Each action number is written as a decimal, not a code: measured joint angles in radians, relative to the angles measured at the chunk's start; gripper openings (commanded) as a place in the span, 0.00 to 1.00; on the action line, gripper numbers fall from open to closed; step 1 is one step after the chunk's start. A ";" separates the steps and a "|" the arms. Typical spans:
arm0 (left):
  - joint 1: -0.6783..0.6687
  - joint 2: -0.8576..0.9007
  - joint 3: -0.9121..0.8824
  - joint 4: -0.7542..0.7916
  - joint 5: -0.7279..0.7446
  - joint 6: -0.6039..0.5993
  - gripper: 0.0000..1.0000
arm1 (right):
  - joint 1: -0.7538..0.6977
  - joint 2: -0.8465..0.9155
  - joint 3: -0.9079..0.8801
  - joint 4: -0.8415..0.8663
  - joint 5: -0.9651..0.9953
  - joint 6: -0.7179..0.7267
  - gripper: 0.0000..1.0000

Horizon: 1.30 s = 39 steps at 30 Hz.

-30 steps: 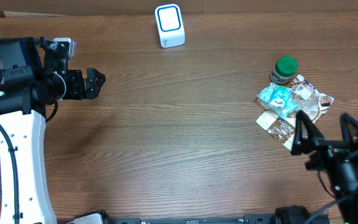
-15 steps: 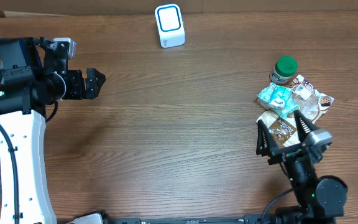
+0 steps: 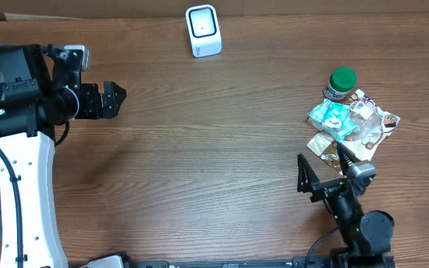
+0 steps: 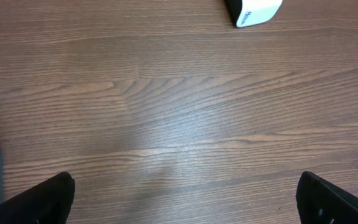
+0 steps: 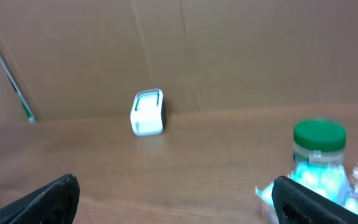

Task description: Scan the item barcode

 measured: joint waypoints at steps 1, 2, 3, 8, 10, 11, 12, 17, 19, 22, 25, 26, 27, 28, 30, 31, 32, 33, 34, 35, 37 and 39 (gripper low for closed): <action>0.000 0.000 0.000 0.000 0.000 0.000 0.99 | 0.000 0.000 -0.002 -0.012 0.000 0.000 1.00; 0.000 0.000 0.000 0.000 0.000 0.000 1.00 | 0.000 0.000 -0.002 -0.011 -0.001 0.000 1.00; 0.000 0.000 0.000 0.000 0.000 0.000 1.00 | 0.000 0.000 -0.002 -0.008 -0.003 0.000 1.00; 0.000 0.000 0.000 0.000 0.000 0.000 1.00 | 0.000 0.000 -0.002 -0.008 -0.010 0.000 1.00; 0.000 0.000 0.000 0.000 0.000 0.000 0.99 | 0.000 0.000 -0.002 -0.008 -0.012 0.000 1.00; 0.000 0.000 0.000 0.000 0.000 0.000 1.00 | 0.000 0.000 -0.002 -0.008 -0.013 0.000 1.00; 0.000 0.000 0.000 0.000 0.000 0.000 1.00 | 0.000 0.000 -0.002 -0.008 -0.012 0.000 1.00; 0.000 0.000 0.000 0.000 0.000 0.000 1.00 | 0.000 0.000 -0.002 -0.008 -0.016 0.000 1.00; 0.000 0.000 0.000 0.000 0.000 0.000 1.00 | 0.000 0.000 -0.002 -0.008 -0.016 0.000 1.00; 0.000 0.000 0.000 0.000 0.000 0.000 1.00 | 0.000 0.000 -0.002 -0.008 -0.016 0.000 1.00; 0.000 0.000 0.000 0.000 0.000 0.000 0.99 | 0.000 0.000 -0.002 -0.008 -0.016 0.000 1.00; 0.000 0.000 0.000 0.000 0.000 0.000 1.00 | 0.000 0.000 -0.002 -0.008 -0.016 0.000 1.00; 0.000 0.000 0.000 0.000 0.000 0.000 1.00 | 0.000 0.000 -0.002 -0.008 -0.016 0.000 1.00; 0.000 0.000 0.000 0.000 0.000 0.000 1.00 | 0.000 0.000 -0.002 -0.008 -0.016 0.000 1.00; 0.000 0.000 0.000 0.000 0.000 0.000 1.00 | 0.000 0.000 -0.002 -0.008 -0.016 0.000 1.00; 0.000 0.000 0.000 0.000 0.000 0.000 1.00 | 0.000 0.000 -0.002 -0.008 -0.016 0.000 1.00; 0.000 0.000 0.000 0.000 0.000 0.000 1.00 | 0.000 0.000 -0.002 -0.008 -0.016 0.001 1.00; 0.000 0.000 0.000 0.000 0.000 0.000 0.99 | 0.000 0.000 -0.002 -0.008 -0.016 0.000 1.00; 0.000 0.000 0.000 0.000 0.000 0.000 1.00 | 0.000 0.000 -0.002 -0.008 -0.016 0.000 1.00; 0.000 0.000 0.000 0.000 0.000 0.000 0.99 | 0.000 0.000 -0.002 -0.008 -0.016 0.000 1.00; 0.000 -0.002 0.000 0.000 0.000 0.000 1.00 | 0.000 0.000 -0.002 -0.008 -0.016 0.000 1.00; 0.000 -0.013 0.000 0.000 0.000 0.000 1.00 | 0.000 0.000 -0.002 -0.008 -0.016 0.000 1.00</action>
